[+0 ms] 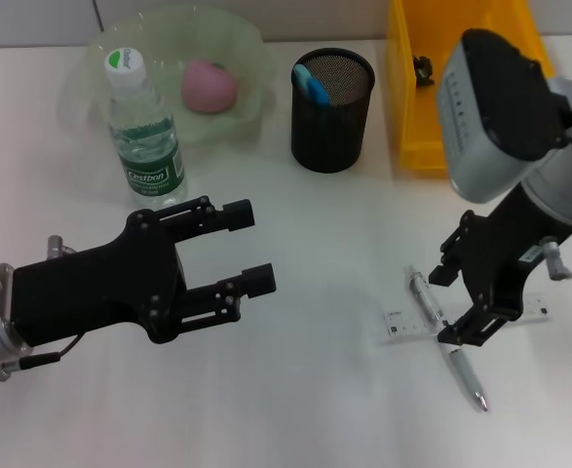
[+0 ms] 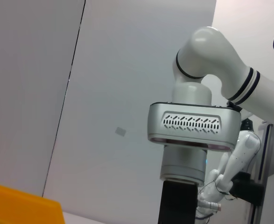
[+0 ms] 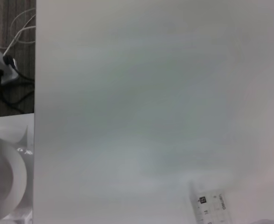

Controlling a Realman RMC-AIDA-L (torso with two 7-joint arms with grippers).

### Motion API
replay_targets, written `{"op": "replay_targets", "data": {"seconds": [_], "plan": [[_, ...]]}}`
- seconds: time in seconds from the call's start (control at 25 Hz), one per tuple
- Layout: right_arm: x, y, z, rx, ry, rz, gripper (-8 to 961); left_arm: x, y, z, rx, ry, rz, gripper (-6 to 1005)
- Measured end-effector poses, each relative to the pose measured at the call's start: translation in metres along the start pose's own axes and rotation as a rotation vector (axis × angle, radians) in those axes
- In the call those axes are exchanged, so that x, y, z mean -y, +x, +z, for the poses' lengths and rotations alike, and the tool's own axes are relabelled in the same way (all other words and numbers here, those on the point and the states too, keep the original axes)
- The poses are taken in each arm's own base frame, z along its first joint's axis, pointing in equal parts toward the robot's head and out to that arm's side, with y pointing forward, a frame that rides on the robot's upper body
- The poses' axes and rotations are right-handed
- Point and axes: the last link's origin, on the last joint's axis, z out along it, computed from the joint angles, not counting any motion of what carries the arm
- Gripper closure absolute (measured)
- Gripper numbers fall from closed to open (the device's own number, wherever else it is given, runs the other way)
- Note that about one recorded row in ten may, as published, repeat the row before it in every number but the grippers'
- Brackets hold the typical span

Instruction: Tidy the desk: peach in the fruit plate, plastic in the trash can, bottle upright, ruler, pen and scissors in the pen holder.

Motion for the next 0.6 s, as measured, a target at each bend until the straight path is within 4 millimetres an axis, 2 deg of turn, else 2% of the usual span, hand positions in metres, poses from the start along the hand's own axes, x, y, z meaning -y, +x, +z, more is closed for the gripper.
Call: {"op": "replay_targets", "data": {"seconds": [0.6], "plan": [[0.003,-0.009,0.025,-0.045,-0.010,-0.004,278,-0.002,-0.003,-0.002,-0.001,0.003,-0.015,293]]}}
